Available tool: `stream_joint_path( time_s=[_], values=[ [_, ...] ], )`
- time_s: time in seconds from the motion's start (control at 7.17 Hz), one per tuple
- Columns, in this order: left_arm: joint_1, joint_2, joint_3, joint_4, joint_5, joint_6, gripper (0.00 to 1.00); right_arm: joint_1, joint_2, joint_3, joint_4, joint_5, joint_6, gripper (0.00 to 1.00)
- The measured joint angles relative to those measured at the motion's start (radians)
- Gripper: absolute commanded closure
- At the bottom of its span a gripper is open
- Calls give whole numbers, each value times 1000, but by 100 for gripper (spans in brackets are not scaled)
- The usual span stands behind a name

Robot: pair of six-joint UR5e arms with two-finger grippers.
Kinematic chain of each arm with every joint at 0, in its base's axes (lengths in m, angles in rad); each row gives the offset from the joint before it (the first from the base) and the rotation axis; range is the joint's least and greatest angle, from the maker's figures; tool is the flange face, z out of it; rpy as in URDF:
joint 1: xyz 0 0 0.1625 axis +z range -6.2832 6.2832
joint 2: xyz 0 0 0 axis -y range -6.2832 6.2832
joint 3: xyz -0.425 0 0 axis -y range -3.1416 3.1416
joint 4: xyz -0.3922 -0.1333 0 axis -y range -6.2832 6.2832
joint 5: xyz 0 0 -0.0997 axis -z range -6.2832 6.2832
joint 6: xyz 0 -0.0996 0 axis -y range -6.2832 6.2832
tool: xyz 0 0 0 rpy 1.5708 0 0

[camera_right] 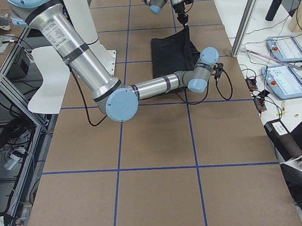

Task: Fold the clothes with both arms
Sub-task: 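Lower the hem onto the collar edge and open both grippers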

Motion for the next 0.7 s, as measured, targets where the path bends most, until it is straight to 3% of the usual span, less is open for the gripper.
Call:
stream_joint_path(
  time_s=[0.7],
  values=[
    [6, 0, 29, 1, 1, 9, 100, -4, 0, -7, -2, -17, -1, 100]
  ],
)
